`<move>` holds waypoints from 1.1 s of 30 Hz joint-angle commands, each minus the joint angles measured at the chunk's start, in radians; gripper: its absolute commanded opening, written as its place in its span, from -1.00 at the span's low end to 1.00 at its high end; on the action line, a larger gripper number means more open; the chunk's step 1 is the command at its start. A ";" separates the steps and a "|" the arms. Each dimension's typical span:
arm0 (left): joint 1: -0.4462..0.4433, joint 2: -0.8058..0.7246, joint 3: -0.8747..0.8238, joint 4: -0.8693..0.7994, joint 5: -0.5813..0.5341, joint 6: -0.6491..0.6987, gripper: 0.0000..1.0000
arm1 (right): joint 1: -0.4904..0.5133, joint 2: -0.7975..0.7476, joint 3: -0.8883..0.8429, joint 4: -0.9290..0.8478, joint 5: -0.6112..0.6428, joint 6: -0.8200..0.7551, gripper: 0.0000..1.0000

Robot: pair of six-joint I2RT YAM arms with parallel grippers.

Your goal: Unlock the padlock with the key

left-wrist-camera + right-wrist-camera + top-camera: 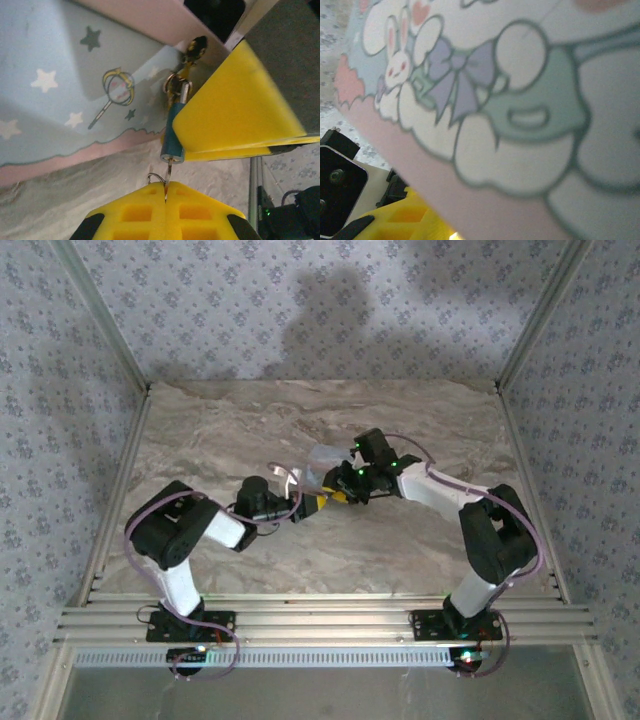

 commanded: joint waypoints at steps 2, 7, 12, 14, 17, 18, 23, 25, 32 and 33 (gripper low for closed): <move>-0.027 0.063 -0.007 0.112 -0.046 0.024 -1.00 | 0.022 0.024 -0.028 0.016 0.038 0.016 -0.27; -0.030 0.086 -0.017 0.139 -0.067 0.025 -1.00 | 0.047 0.005 -0.037 -0.014 0.137 0.011 -0.19; -0.034 0.087 -0.022 0.125 -0.064 0.032 -1.00 | 0.095 -0.007 -0.053 -0.019 0.277 0.027 -0.08; -0.039 0.093 -0.027 0.132 -0.059 0.024 -1.00 | 0.114 -0.006 -0.066 -0.005 0.321 0.048 -0.06; -0.053 0.104 -0.030 0.131 -0.058 0.016 -1.00 | 0.144 -0.012 -0.093 0.022 0.394 0.091 -0.05; -0.060 0.107 -0.032 0.131 -0.056 0.017 -1.00 | 0.156 -0.018 -0.104 0.033 0.419 0.107 -0.04; -0.073 0.123 -0.027 0.130 -0.051 0.012 -1.00 | 0.189 -0.064 -0.165 0.094 0.518 0.181 -0.02; -0.073 0.124 -0.023 0.124 -0.054 0.012 -1.00 | 0.195 -0.089 -0.194 0.124 0.544 0.207 -0.02; -0.073 0.132 -0.018 0.119 -0.054 0.007 -1.00 | 0.187 -0.109 -0.216 0.160 0.543 0.233 0.00; -0.073 0.132 -0.018 0.121 -0.054 0.006 -1.00 | 0.184 -0.106 -0.218 0.168 0.539 0.235 0.01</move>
